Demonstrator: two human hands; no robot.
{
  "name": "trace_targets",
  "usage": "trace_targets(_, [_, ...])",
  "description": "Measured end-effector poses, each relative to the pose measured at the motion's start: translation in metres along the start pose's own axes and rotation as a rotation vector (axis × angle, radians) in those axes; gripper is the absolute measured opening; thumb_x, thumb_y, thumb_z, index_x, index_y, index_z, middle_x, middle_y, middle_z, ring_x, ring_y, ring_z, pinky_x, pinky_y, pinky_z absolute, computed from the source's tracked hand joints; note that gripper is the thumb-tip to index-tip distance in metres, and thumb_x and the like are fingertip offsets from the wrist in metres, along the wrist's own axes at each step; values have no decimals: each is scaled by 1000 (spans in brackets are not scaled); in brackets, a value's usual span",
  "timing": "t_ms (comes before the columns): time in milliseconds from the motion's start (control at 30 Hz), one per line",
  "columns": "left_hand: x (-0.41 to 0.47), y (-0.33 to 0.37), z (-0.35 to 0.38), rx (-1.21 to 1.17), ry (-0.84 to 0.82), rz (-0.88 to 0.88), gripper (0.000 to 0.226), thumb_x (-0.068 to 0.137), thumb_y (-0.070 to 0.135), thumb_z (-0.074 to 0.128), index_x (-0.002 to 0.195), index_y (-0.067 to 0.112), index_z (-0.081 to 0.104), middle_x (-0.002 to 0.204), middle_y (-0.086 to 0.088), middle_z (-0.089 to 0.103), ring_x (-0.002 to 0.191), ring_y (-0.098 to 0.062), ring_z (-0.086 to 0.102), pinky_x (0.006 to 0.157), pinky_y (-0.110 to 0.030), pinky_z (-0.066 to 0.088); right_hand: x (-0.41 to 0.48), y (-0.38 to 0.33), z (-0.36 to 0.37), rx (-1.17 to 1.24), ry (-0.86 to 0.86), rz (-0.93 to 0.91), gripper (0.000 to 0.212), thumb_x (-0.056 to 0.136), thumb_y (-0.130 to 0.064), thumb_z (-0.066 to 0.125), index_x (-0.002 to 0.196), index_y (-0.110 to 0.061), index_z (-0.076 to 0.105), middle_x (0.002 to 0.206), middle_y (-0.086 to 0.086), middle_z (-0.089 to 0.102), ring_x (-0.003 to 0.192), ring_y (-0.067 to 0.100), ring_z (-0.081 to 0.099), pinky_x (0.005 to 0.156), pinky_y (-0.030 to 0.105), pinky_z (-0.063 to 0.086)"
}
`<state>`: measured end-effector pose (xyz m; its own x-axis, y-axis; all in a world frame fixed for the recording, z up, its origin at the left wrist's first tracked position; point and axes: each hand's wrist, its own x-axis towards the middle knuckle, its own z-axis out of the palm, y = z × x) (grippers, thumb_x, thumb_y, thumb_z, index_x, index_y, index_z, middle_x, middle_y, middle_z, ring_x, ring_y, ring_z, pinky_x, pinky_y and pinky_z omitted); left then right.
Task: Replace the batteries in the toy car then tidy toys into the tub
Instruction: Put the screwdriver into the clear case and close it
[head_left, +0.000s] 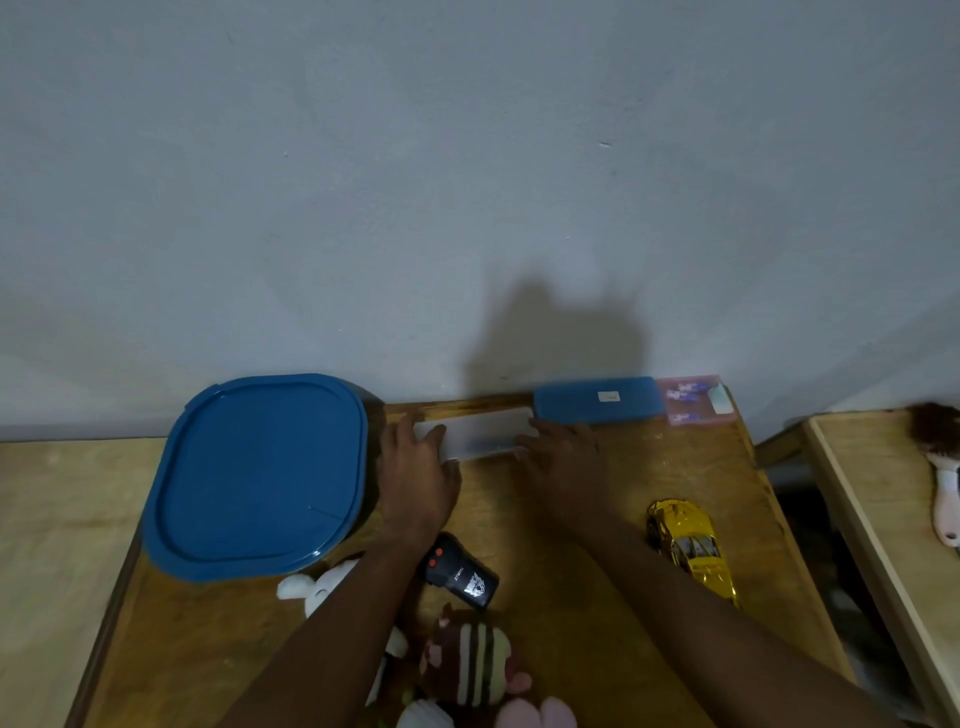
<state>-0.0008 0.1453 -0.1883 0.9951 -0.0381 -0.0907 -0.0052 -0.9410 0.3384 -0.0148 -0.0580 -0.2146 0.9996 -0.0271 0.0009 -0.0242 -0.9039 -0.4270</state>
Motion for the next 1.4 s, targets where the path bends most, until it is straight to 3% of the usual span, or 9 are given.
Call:
trace_targets(300, [29,-1,1,140,-22,73,57,89,35,69,142,20,57,149,-12,47,137,-33,38,106,-41,44,22,-4,6,-277,58,-30,20,89,-35,67,106,-41,73,127,-4,67,113,30,54,86,43,41])
trace_targets(433, [38,-2,4,84,-72,86,66,86,30,73,148,18,50,152,-13,40,136,-34,34,107,-41,43,29,-8,4,-315,0,15,25,95,-34,58,116,-41,70,138,-3,60,120,32,51,90,45,40])
trace_targets(567, [43,1,-2,187,-201,117,75,93,31,62,158,16,28,155,-15,28,136,-35,31,108,-37,38,28,-20,-6,-370,-87,-6,33,101,-32,45,127,-35,64,148,0,50,131,35,42,99,47,34])
trace_targets(700, [36,11,-17,151,-325,61,83,92,31,59,160,12,16,164,-18,9,147,-39,20,119,-46,27,30,-41,-27,-500,-251,-49,39,97,-24,44,133,-24,58,154,10,38,141,39,25,110,53,24])
trace_targets(800, [17,18,-32,99,-194,100,79,90,34,58,159,16,24,166,-17,11,150,-38,16,122,-49,22,16,-54,-34,-391,-398,40,50,95,-22,44,145,-24,43,161,11,20,145,40,14,114,57,14])
trace_targets(1000, [-51,13,-76,-42,96,121,54,87,33,66,139,19,59,152,-13,46,142,-32,37,108,-47,40,-59,-81,-51,25,-236,36,45,94,-35,55,138,-28,53,142,1,54,130,23,47,112,40,34])
trace_targets(1100, [-90,-3,-92,-84,214,95,46,88,35,69,130,16,66,142,-13,55,135,-32,44,103,-48,43,-107,-104,-51,234,-51,22,37,88,-34,59,123,-25,67,122,-3,68,113,18,58,97,33,48])
trace_targets(1267, [-153,-43,-105,-118,396,-3,42,91,33,70,129,16,66,146,-12,51,139,-33,42,108,-55,39,-158,-144,-42,328,-9,-13,26,84,-32,56,100,-28,76,95,-8,75,91,15,67,75,35,57])
trace_targets(1400, [-184,-69,-109,-162,451,-23,44,87,38,66,124,15,69,140,-14,55,134,-34,47,104,-52,43,-182,-166,-38,383,-77,-36,30,89,-31,58,116,-29,72,112,-10,72,103,11,65,85,31,55])
